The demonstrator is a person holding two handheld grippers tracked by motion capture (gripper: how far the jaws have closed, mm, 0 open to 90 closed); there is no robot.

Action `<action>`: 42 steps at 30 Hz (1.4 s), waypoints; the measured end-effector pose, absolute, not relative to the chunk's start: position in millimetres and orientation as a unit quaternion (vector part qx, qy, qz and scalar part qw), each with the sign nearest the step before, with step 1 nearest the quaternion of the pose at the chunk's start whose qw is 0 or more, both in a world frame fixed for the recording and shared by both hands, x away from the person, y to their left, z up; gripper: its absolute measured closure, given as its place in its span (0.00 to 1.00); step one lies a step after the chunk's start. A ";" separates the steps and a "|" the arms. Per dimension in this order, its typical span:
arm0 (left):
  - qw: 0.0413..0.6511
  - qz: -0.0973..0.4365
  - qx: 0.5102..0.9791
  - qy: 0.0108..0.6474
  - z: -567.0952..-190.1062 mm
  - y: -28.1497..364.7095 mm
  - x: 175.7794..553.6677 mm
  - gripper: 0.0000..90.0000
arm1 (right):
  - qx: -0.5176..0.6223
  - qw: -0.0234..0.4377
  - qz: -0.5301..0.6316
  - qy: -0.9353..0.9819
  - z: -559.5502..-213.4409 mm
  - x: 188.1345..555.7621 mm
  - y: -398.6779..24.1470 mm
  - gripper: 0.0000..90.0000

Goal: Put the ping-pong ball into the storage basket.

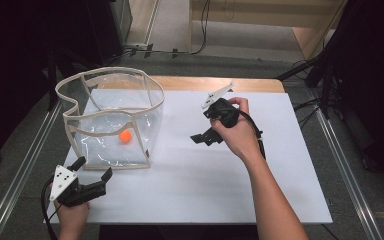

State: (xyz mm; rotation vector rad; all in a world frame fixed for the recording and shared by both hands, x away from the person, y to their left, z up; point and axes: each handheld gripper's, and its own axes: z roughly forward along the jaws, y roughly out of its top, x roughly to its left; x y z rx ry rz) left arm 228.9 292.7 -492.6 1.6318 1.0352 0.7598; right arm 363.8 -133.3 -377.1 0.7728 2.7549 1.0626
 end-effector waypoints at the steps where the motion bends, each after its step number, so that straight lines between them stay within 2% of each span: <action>1: 0.507 0.315 0.677 0.430 -492.5 293.0 228.9 0.04 | 0.255 0.044 0.349 0.901 -378.6 362.2 -133.8 0.00; 42: 0.503 0.326 0.678 0.425 -493.0 290.4 227.4 0.04 | 0.312 0.077 0.415 0.851 -447.1 295.0 -216.7 0.00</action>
